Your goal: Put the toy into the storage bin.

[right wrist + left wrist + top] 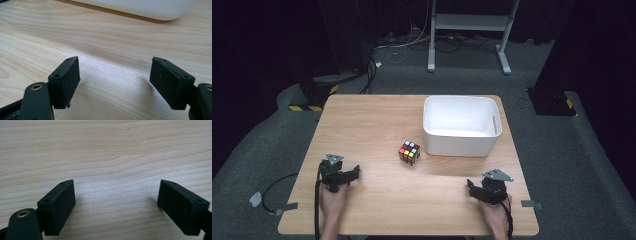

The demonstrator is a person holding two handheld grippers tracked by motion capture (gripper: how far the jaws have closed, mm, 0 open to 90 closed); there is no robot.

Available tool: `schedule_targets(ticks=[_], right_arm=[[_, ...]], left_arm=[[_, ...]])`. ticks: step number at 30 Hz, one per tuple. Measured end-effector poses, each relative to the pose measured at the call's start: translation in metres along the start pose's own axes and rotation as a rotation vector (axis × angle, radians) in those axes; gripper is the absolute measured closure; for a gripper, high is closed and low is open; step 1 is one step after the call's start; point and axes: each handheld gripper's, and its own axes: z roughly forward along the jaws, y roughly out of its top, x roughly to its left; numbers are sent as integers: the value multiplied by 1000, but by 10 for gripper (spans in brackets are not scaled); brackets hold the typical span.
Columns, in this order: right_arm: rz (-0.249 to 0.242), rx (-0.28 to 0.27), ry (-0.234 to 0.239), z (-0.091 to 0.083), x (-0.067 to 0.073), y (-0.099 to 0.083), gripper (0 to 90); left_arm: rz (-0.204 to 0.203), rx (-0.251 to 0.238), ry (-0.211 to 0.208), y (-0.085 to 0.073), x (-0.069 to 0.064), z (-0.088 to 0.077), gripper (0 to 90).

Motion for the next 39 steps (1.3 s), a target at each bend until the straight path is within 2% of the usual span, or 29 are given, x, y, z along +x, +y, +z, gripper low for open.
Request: schedule_targets(ticks=[8,12,15,16,19,24,32,39], right_arm=[[5,-10,24,-5,7,-1,249],[-9,-17,45,-7,14,-2,250],[-11,-21,62,-9,17,-2,250],[-2,-28,89,-9,20,0,250],[-4,-38,100,-10,22,1,250],[-31,-49,127,-8,32,7,239],[-83,-33,162,-2,50,20,224],[-94,-33,179,0,52,26,225]], left_arm=[[-2,1,-1,0,0,0,149],[-2,-1,-2,0,0,0,149],[-1,1,0,0,0,0,149],[-2,1,-1,0,0,0,149],[-2,1,-1,0,0,0,149],[-1,2,-1,0,0,0,149],[-1,1,-1,0,0,0,149],[-2,0,-2,0,0,0,149]])
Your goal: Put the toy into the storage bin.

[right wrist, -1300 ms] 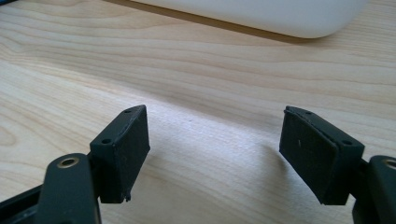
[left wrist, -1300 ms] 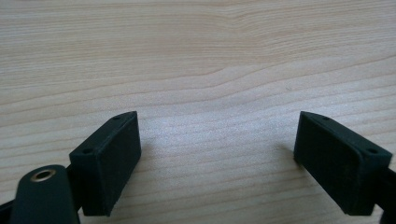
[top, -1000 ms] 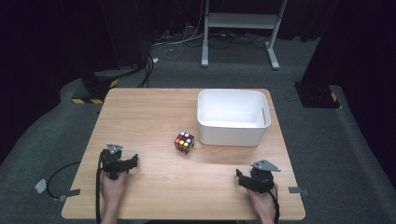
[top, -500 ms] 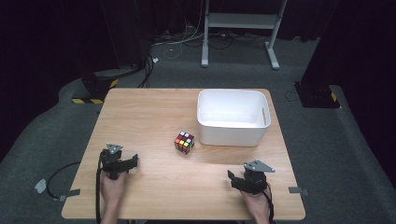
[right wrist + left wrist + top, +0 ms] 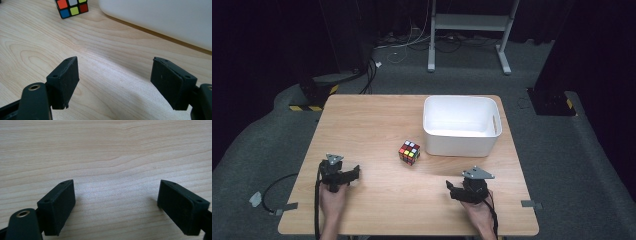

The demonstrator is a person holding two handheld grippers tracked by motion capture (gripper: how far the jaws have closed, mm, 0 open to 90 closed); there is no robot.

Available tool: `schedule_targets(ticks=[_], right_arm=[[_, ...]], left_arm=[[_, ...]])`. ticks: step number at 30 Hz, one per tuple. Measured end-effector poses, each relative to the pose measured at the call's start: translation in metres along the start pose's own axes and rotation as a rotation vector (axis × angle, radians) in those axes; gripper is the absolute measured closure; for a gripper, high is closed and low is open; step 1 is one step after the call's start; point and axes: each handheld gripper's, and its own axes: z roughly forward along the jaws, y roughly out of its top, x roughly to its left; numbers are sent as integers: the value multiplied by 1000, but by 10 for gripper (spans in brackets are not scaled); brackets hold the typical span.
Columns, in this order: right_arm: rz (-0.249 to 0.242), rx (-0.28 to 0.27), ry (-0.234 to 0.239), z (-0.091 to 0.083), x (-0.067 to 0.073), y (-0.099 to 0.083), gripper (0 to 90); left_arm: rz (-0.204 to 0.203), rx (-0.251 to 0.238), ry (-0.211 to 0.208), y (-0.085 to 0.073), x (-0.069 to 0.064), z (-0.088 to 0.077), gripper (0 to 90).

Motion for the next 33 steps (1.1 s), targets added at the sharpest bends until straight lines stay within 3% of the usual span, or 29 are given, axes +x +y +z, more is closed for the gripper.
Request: schedule_targets(ticks=[13,20,27,33], right_arm=[[-36,6,45,8,6,13,223],[-32,-6,69,12,7,17,222],[-49,11,122,23,12,24,223],[-69,-18,162,26,21,37,218]], left_arm=[[0,0,0,0,0,0,149],[-1,1,0,0,0,0,149],[1,1,2,0,0,0,149],[0,0,2,0,0,0,149]])
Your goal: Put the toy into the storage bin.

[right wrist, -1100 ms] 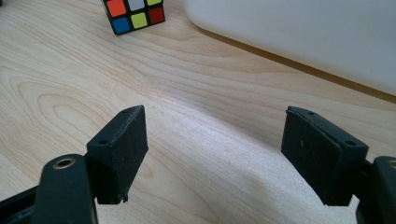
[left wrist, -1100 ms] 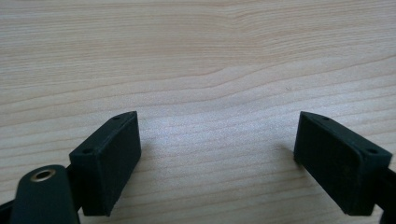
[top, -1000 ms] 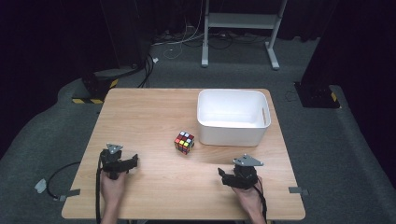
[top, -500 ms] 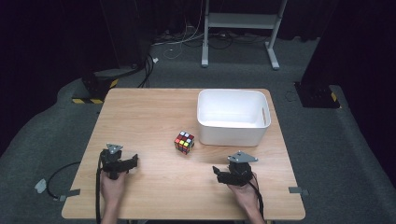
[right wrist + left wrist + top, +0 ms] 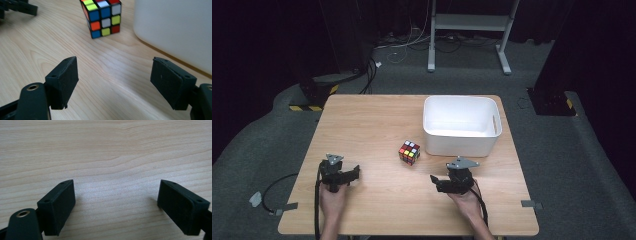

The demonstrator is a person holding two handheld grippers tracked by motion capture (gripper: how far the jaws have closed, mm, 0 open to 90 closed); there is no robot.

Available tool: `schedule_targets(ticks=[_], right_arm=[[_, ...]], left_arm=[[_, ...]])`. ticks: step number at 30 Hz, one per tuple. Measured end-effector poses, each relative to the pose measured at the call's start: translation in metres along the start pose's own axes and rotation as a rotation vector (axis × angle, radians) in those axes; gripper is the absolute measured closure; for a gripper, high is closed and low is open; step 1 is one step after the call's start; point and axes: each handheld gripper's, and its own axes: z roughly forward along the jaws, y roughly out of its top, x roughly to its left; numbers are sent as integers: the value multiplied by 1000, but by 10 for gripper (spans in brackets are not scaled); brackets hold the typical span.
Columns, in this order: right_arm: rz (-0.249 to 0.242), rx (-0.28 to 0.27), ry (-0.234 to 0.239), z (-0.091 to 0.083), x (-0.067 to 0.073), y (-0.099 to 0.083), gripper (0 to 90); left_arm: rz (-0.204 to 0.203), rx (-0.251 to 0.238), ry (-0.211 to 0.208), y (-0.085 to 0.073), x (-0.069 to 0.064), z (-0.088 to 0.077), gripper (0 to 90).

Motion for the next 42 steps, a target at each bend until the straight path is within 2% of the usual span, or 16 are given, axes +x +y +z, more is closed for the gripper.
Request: schedule_targets(ticks=[11,19,32,42], right_arm=[[-62,4,34,20,16,24,179],[-65,-8,42,30,20,32,174],[-85,-33,41,47,29,46,136],[-117,-45,13,58,35,53,130]], left_arm=[[0,1,-1,0,0,0,148],[1,1,-2,0,0,0,148],[0,-1,-4,0,1,0,148],[1,-1,-2,0,1,0,148]])
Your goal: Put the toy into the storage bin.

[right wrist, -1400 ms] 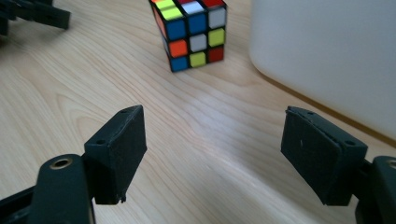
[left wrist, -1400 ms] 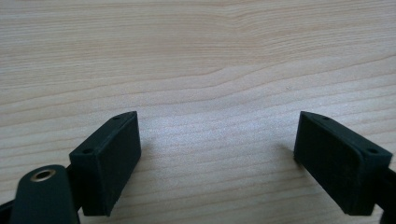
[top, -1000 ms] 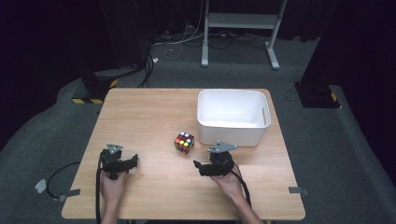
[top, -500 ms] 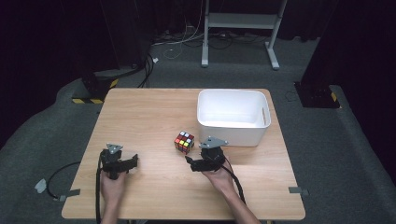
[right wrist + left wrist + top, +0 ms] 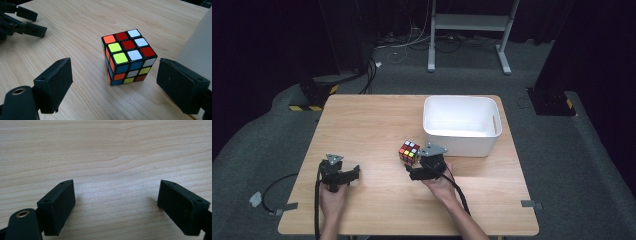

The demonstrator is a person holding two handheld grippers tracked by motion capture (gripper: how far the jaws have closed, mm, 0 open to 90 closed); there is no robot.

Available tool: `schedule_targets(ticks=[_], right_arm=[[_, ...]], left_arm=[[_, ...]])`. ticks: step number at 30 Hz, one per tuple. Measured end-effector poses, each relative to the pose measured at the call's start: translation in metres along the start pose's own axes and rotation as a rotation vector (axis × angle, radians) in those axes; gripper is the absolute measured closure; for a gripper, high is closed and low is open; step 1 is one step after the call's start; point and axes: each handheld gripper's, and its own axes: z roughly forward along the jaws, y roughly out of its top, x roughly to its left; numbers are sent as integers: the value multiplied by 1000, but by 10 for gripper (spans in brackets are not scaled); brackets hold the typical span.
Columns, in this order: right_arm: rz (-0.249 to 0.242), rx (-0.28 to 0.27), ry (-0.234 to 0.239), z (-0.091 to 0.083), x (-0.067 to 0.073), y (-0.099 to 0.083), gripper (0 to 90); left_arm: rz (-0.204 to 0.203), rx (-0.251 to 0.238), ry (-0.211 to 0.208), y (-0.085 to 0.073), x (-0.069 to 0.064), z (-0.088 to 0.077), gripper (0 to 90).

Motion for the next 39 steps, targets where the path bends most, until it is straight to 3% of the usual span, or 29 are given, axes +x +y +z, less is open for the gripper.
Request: schedule_targets(ticks=[5,13,27,39], right_arm=[[3,5,-6,6,1,4,127],[-39,-1,-50,14,6,17,127],[-27,-4,-101,25,2,16,115],[-49,5,-111,35,6,27,111]], left_arm=[[-2,-1,-1,0,0,0,148],[-1,0,-1,0,0,0,148],[0,0,-1,0,0,0,148],[5,0,-4,0,0,0,150]])
